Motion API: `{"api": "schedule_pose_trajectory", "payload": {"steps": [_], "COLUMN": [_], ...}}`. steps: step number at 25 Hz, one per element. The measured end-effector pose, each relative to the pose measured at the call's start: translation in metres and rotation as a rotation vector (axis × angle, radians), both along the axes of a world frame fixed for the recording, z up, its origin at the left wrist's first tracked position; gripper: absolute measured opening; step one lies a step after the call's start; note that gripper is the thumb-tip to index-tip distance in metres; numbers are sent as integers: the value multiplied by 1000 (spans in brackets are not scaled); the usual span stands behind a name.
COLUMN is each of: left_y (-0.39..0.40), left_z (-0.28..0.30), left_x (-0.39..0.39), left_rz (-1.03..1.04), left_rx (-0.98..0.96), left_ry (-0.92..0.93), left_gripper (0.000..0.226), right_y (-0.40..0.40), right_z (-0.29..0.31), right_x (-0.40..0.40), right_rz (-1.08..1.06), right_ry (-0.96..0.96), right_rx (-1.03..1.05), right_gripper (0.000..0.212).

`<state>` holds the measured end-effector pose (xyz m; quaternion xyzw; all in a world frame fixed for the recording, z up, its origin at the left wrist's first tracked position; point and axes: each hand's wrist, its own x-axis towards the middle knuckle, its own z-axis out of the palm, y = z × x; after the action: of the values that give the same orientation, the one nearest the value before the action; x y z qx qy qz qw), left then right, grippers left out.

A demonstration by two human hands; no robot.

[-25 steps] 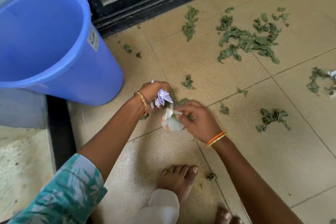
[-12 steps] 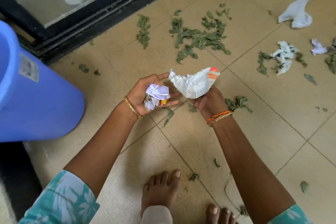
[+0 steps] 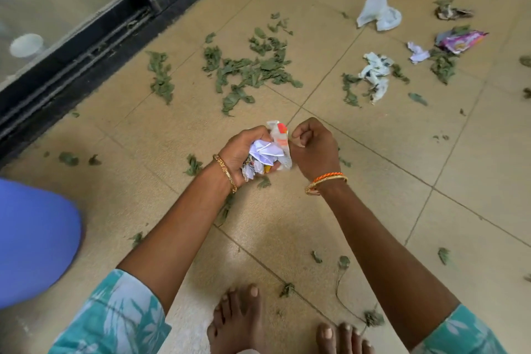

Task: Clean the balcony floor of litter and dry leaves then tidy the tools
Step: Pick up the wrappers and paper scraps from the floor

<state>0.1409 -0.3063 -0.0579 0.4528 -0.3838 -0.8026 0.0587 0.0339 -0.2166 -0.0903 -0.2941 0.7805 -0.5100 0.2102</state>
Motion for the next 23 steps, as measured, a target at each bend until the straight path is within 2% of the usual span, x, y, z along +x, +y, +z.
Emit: {"api": "schedule_pose_trajectory", "payload": {"steps": [2,3,4,6,7,8,10,12,14,16,18,19,20,22,23], "left_y": [-5,-9,-13,-18,-19,-20,-19,-17,-18,-18,-20,-22,-24,-25,-24], "left_z": [3,4,3,7,7,5,0,-9,-18,-22,-22,-23,-25,-27,-27], "left_x": [-14,-24,-33,-52,-63,-74,-95,-113,-127,-135,-140,-142,-144,-147,-149], "left_rz": [-23,-26,-28,-52,-77,-113,-134,-114,-123,-136,-136,-134,-138,-157,-162], "left_rx": [17,24,9,-99,-147,-175,-209,-245,-269,-238,-173,-147,-138,-134,-123], "left_ry": [27,65,107,98,67,32,11,34,56,84,93,87,74,41,40], "left_gripper": [50,57,61,66,62,56,58,65,65,49,19,12,9,11,15], "right_y": [5,7,7,6,4,2,-3,-6,-4,4,15,21,26,36,40], "right_z": [11,13,12,3,-4,-12,-25,-30,-33,-37,-38,-38,-36,-28,-22], "right_x": [-34,-58,-82,-130,-150,-167,-190,-200,-207,-212,-218,-220,-220,-214,-208], "right_rz": [-76,-180,-286,-426,-445,-430,-372,-348,-394,-476,-540,-561,-588,-668,-692], "right_ry": [-112,-125,-99,14,73,109,143,184,188,32,-266,-349,-318,-19,115], "right_rx": [-57,-79,-66,104,203,292,427,465,401,308,163,111,106,137,88], "right_gripper": [21,23,22,5,8,20,36,33,22,15,13,15,19,19,15]}}
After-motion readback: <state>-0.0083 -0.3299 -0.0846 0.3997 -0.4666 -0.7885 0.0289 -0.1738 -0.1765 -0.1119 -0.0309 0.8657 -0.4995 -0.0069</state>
